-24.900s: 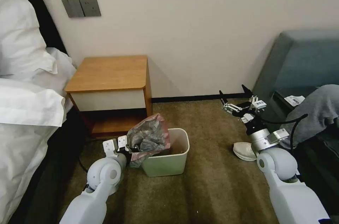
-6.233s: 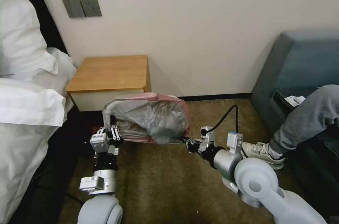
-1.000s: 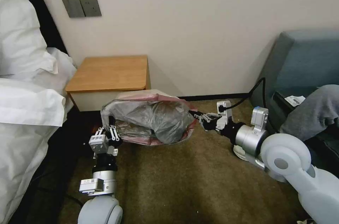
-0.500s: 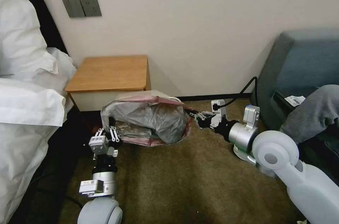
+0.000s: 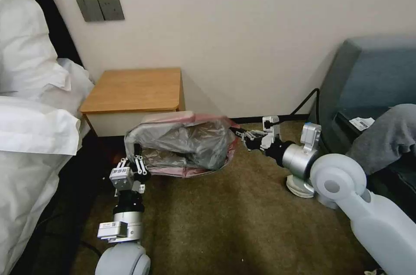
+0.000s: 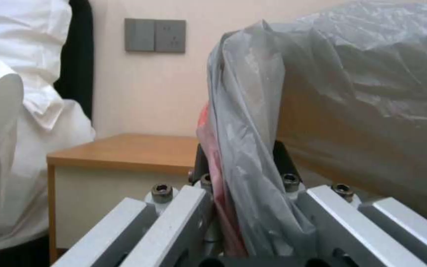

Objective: Pick up the garbage bag from the table and place it over the trash can.

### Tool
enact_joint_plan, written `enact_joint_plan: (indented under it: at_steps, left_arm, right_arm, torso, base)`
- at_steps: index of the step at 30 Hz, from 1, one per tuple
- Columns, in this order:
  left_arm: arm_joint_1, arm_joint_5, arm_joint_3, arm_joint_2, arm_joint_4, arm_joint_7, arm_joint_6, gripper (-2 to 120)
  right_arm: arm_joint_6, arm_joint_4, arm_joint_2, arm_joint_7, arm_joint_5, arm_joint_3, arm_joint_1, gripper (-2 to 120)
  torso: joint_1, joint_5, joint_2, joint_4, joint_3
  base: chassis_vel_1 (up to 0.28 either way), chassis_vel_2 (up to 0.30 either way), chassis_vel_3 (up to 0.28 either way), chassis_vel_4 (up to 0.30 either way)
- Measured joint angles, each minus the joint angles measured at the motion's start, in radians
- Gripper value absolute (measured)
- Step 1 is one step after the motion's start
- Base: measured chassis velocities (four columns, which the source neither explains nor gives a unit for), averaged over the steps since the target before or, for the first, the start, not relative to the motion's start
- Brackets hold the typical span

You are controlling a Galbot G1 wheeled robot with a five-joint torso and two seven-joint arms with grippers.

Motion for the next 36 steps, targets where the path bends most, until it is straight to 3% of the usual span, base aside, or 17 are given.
enact_joint_plan:
  at_steps: [21, 36]
  left_arm:
    - [-0.005, -0.006, 0.0, 0.0, -0.007, 0.0, 0.0, 5]
    - [0.021, -0.043, 0.01, 0.004, -0.053, -0.001, 0.019, 5]
  right_arm:
    - [0.007, -0.037, -0.007, -0.03, -0.066, -0.041, -0.047, 0]
    - [0.028, -0.095, 0.044, -0.038, -0.108, -0.12, 0.02, 0]
  torso:
    - [0.0, 0.0, 0.0, -0.0001, 0.0]
    - [0.0, 0.0, 0.0, 0.0, 0.0]
  base:
    - [0.0, 0.0, 0.0, 0.0]
    - [0.0, 0.0, 0.0, 0.0]
